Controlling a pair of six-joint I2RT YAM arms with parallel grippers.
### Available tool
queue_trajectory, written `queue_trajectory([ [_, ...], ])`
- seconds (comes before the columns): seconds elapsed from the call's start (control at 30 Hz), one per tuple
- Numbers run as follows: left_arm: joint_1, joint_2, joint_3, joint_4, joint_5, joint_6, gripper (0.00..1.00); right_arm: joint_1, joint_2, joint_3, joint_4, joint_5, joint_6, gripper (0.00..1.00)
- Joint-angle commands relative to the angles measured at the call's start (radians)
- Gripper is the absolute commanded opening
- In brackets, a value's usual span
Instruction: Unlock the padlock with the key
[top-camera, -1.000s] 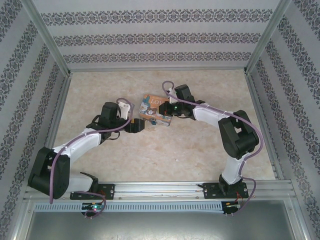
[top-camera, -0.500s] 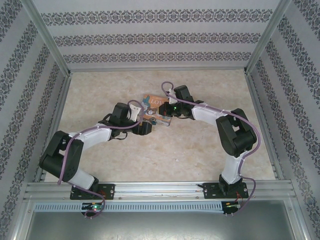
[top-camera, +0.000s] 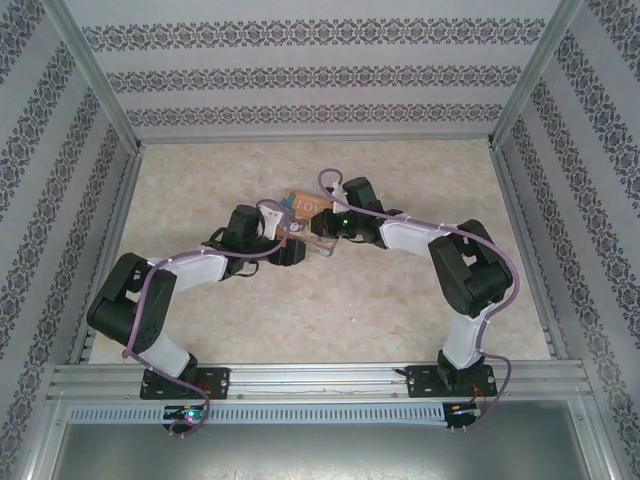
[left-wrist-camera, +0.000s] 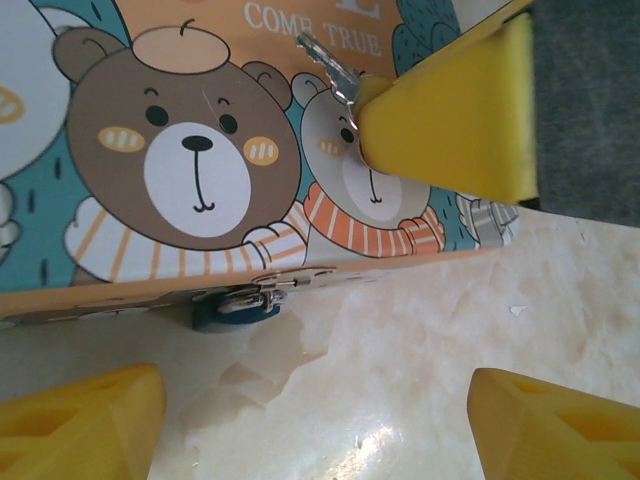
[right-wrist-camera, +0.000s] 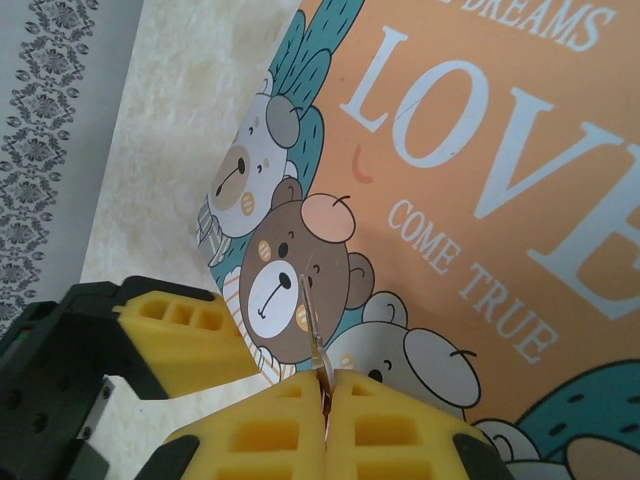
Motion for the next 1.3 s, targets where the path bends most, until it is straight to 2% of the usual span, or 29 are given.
queue_trajectory([
  [0.0, -0.008, 0.021, -0.015, 0.062, -0.016, -0.012, 0.77, 0.022, 0.031, -0.051, -0.111, 0.004, 0.026, 0.00],
  [0.4, -0.005, 0.076, -0.025, 0.129, -0.049, -0.026, 0.66, 0.019, 0.010, -0.064, -0.139, 0.020, 0.010, 0.00],
  [1.27, -0.006, 0.186, -0.006, 0.217, -0.036, -0.031, 0.61, 0.014, 0.005, -0.066, -0.158, 0.027, 0.007, 0.00],
])
